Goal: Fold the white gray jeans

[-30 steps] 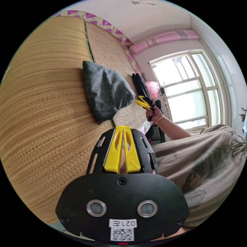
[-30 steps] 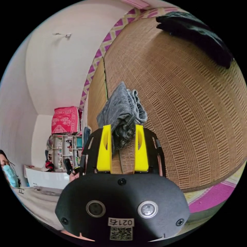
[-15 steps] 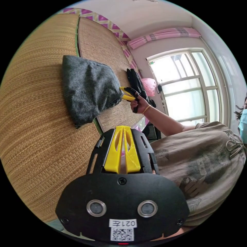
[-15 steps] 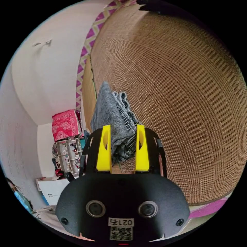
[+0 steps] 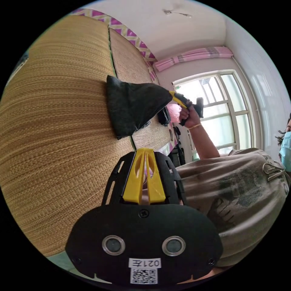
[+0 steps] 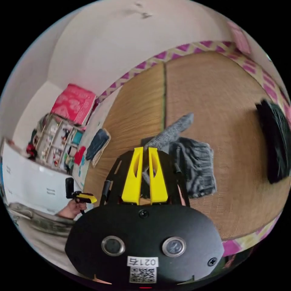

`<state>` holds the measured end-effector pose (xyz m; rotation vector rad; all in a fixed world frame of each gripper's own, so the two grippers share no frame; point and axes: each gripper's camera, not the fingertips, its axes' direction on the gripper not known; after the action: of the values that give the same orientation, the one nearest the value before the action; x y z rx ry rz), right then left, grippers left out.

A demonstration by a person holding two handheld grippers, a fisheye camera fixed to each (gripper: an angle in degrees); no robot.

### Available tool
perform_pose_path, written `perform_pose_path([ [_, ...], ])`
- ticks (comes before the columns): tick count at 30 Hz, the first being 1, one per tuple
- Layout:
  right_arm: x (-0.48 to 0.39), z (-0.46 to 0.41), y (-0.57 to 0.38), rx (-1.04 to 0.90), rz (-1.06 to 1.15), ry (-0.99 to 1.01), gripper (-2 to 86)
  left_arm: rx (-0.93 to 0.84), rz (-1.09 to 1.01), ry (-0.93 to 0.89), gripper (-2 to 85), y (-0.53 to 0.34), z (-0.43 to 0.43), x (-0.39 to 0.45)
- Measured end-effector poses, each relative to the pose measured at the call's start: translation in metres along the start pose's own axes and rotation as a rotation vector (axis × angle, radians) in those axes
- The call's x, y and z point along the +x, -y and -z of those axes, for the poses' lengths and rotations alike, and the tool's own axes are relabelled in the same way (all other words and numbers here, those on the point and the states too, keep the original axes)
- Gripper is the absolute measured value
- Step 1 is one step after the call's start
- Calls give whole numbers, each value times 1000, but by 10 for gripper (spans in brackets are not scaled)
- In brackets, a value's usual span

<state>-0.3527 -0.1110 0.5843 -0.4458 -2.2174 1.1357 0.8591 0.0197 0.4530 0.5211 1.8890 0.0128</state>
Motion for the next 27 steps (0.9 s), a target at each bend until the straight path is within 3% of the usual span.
perform_pose_path([
  [4,-181,-99,-7,-125,320,44,17,62,31,27,-9,-29,46,-16],
  [7,-270,-177,-30,-234,424,135,7,85,68,50,-10,-51,83,-31],
  [11,-297,-210,-42,-297,406,195,1,92,120,90,-9,-70,120,-54],
  [14,-252,-190,-43,-273,332,147,6,93,140,100,-9,-71,129,-66],
  [18,-121,-139,-56,-272,129,-3,36,84,156,77,-9,-59,117,-75],
  [23,68,-28,-116,-55,-411,-62,106,37,149,73,-9,-34,84,-68],
  [25,147,18,-173,92,-699,-20,131,26,152,70,-9,-24,71,-63],
  [27,191,27,-210,108,-826,60,146,23,161,69,-9,-11,54,-54],
])
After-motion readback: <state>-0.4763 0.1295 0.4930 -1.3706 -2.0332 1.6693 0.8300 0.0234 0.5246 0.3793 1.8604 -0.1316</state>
